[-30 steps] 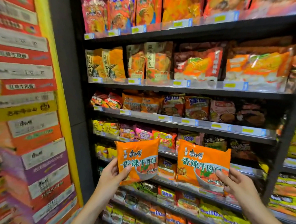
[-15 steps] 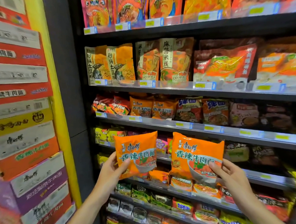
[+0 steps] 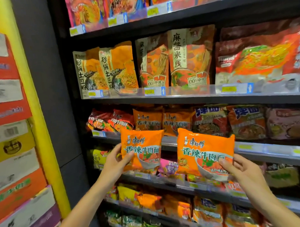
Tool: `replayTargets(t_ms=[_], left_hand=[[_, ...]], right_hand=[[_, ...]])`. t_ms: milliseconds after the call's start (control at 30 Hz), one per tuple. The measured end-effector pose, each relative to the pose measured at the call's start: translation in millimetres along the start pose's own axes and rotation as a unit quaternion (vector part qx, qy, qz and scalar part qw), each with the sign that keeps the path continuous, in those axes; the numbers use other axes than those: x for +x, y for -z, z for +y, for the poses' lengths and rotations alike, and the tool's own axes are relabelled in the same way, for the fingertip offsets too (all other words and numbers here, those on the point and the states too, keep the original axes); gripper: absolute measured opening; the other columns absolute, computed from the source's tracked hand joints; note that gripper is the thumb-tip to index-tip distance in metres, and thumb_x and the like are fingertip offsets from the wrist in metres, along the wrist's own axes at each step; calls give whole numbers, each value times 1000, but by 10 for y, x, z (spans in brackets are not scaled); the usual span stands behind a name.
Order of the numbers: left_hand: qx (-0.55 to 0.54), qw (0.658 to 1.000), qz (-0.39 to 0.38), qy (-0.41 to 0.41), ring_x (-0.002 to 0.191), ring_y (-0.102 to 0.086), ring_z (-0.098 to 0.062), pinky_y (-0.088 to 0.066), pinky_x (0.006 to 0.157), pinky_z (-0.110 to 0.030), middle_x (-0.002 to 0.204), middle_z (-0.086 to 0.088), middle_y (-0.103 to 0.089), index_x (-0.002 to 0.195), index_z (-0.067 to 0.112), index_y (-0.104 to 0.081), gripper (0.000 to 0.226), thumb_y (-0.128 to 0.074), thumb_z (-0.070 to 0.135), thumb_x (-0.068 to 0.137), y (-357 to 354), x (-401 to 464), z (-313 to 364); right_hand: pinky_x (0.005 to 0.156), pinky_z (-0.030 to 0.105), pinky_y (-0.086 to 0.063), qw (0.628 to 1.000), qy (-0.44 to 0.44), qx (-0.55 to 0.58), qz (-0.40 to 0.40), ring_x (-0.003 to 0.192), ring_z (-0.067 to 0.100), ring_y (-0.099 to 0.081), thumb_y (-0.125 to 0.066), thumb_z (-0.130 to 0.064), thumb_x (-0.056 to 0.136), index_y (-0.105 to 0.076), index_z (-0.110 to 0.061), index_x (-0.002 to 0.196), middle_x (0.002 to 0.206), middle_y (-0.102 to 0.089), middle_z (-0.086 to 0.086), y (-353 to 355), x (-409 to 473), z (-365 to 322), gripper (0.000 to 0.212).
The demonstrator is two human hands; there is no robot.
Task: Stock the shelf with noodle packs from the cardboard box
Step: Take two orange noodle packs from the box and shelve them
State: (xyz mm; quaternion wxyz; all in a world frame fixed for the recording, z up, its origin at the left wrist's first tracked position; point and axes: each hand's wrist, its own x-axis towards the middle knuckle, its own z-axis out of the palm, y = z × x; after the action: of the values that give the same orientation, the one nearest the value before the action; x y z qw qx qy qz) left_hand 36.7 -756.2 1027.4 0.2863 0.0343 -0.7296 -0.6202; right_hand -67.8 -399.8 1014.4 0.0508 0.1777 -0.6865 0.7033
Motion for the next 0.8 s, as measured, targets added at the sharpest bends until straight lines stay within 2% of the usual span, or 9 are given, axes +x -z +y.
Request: replayTargets(t_ms=[100, 200, 300, 467, 567, 633, 700, 800], left_hand=[[1, 1000, 2, -10, 105, -70, -15, -59, 83, -31, 116, 3, -72, 126, 25, -60, 33, -66, 23, 94, 53, 381, -117], [7, 1000, -4, -20, 104, -70, -15, -58, 83, -31, 115, 4, -72, 126, 25, -61, 33, -66, 24, 94, 84, 719, -203], [16, 999, -6, -41, 107, -68, -13, -57, 89, -35, 117, 6, -71, 130, 26, -59, 36, -66, 28, 94, 132, 1048, -286], [1, 998, 18, -58, 105, -67, -17, -56, 88, -39, 113, 2, -72, 118, 28, -64, 27, -69, 32, 92, 205, 1586, -370], [-7, 998, 14, -67, 101, -68, -17, -56, 79, -32, 113, 0, -71, 121, 23, -63, 31, -70, 30, 91, 162, 1861, -374], [-5, 997, 15, -70, 97, -69, -9, -56, 76, -24, 111, 2, -71, 122, 20, -61, 33, -71, 26, 91, 102, 1995, -380], [16, 997, 3, -72, 94, -68, -1, -55, 74, -16, 108, 6, -70, 123, 20, -60, 34, -71, 24, 91, 57, 2091, -390], [43, 996, -32, -70, 94, -68, -10, -54, 76, -20, 103, 3, -71, 114, 19, -62, 25, -71, 25, 91, 42, 2216, -490]], right_hand=[[71, 29, -48, 1000, -5, 12, 3, 85, -2, -71, -69, -22, 89, -70, -25, 103, 94, -77, -16, -131, 225, 58, 14], [70, 27, -50, 1000, -10, 12, 12, 86, 1, -73, -69, -19, 89, -71, -23, 103, 98, -78, -10, -253, 393, 130, 15], [59, 17, -55, 1000, -13, 16, 17, 87, 7, -74, -69, -16, 88, -70, -20, 107, 97, -78, -7, -346, 496, 174, 19], [60, 17, -56, 999, -6, 1, 49, 90, 9, -74, -69, -24, 87, -70, -20, 113, 102, -78, -5, -446, 553, 196, 26], [65, 27, -54, 998, 1, -16, 62, 89, 12, -73, -70, -28, 85, -71, -22, 110, 102, -78, -6, -488, 595, 151, 26], [72, 36, -51, 998, 2, -18, 67, 93, 17, -72, -70, -30, 85, -71, -22, 112, 102, -77, -6, -526, 608, 111, 28], [76, 37, -51, 997, 2, -10, 74, 94, 17, -72, -69, -29, 87, -70, -21, 114, 103, -77, -6, -558, 622, 95, 28], [76, 37, -50, 997, 5, 0, 77, 91, 14, -73, -68, -27, 89, -69, -22, 113, 102, -78, -6, -615, 667, 45, 25]])
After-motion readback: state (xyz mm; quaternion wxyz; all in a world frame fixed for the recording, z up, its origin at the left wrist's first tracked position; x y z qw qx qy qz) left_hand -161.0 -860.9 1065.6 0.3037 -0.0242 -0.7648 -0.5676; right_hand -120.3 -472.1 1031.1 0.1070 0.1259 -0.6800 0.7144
